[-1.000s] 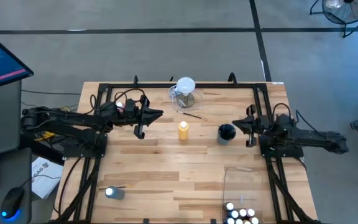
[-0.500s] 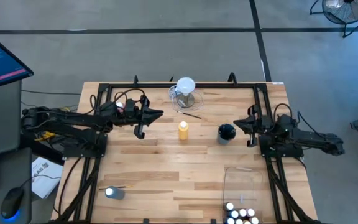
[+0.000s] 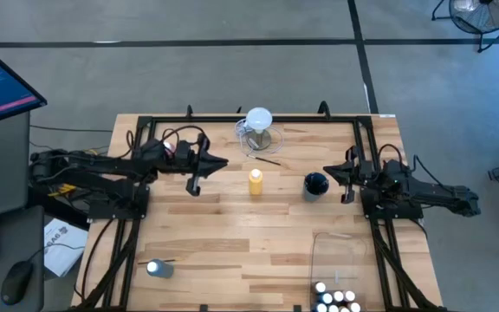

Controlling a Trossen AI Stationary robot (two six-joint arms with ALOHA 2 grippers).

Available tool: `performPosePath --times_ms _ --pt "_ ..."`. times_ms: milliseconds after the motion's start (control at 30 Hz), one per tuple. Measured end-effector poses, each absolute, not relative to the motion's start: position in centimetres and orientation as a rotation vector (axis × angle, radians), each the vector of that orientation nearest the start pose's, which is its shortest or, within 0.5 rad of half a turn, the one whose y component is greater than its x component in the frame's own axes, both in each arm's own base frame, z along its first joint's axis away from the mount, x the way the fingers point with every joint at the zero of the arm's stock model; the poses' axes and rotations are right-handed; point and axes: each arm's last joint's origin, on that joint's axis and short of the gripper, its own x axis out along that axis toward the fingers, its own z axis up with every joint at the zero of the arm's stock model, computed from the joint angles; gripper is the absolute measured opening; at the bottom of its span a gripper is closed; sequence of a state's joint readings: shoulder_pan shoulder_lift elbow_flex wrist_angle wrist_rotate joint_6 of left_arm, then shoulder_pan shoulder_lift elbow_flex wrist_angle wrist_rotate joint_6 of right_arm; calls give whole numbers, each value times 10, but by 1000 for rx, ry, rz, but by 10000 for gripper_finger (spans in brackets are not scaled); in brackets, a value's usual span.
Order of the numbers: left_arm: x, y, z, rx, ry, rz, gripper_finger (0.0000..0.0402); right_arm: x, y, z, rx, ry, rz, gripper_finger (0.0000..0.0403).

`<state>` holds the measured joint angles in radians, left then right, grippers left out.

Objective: Pick & Place Paint Supplies
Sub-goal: Put the large yellow paint bottle into the bin

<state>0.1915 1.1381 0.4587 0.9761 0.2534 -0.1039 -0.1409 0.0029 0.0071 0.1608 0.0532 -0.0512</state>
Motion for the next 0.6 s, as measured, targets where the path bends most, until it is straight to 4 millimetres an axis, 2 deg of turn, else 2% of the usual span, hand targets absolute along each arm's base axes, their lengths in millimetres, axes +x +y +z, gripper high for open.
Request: performPosePath --times_ms 167,300,500,600 --pt "224 46 258 -20 -217 -193 0 95 -16 180 -53 -152 -209 0" --pt "223 53 254 -36 -190 -173 0 95 -17 179 -52 -137 -221 0" --pt "214 49 247 -11 -212 34 0 95 -20 174 -43 -87 -251 0" --pt "204 42 247 13 -240 56 0 95 -23 172 -41 -61 -273 0"
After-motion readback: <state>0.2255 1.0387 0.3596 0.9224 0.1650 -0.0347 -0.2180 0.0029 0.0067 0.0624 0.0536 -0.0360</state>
